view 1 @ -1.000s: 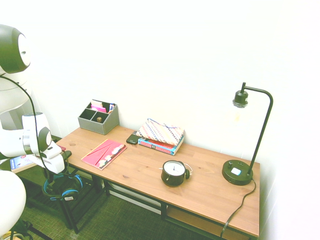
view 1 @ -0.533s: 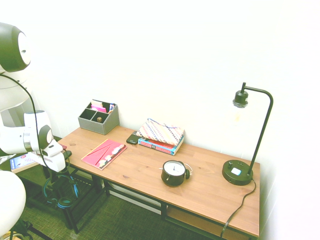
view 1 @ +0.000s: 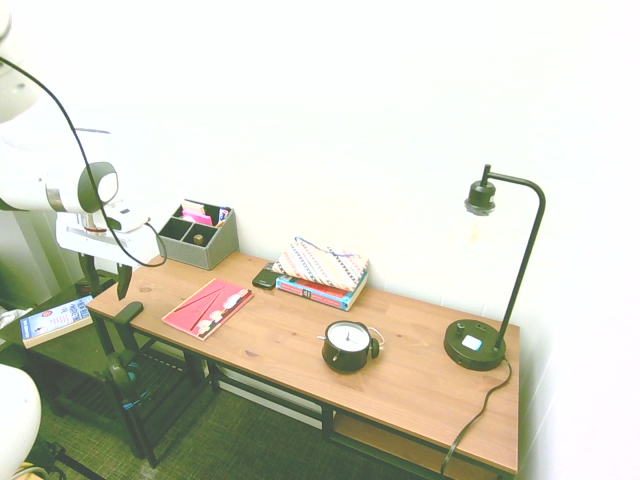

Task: Hang the headphone

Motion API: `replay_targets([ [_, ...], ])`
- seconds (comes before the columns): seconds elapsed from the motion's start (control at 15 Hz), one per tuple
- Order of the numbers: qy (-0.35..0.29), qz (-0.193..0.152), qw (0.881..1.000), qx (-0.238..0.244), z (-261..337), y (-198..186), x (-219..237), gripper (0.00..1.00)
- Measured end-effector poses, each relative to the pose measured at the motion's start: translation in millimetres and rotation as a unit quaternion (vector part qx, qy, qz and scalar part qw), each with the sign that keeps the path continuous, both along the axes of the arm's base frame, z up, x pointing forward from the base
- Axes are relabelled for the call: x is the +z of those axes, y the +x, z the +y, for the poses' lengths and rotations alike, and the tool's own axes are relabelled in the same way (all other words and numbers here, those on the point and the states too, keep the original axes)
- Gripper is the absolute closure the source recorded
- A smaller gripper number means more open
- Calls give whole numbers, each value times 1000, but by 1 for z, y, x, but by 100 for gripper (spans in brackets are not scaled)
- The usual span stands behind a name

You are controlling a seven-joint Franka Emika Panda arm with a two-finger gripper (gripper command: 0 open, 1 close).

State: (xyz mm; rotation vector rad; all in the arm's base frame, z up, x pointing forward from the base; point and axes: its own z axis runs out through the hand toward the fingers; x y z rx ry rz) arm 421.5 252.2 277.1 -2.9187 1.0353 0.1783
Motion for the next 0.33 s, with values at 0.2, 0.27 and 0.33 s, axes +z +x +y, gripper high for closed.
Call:
replay_targets([
  [0.2,-4,-9,1000,-5,-66,1,42,0],
  [0.27,-5,-12,1000,-10,-97,5,55,0],
  [0.33,-12,-18,1000,-16,-126,8,67,0],
])
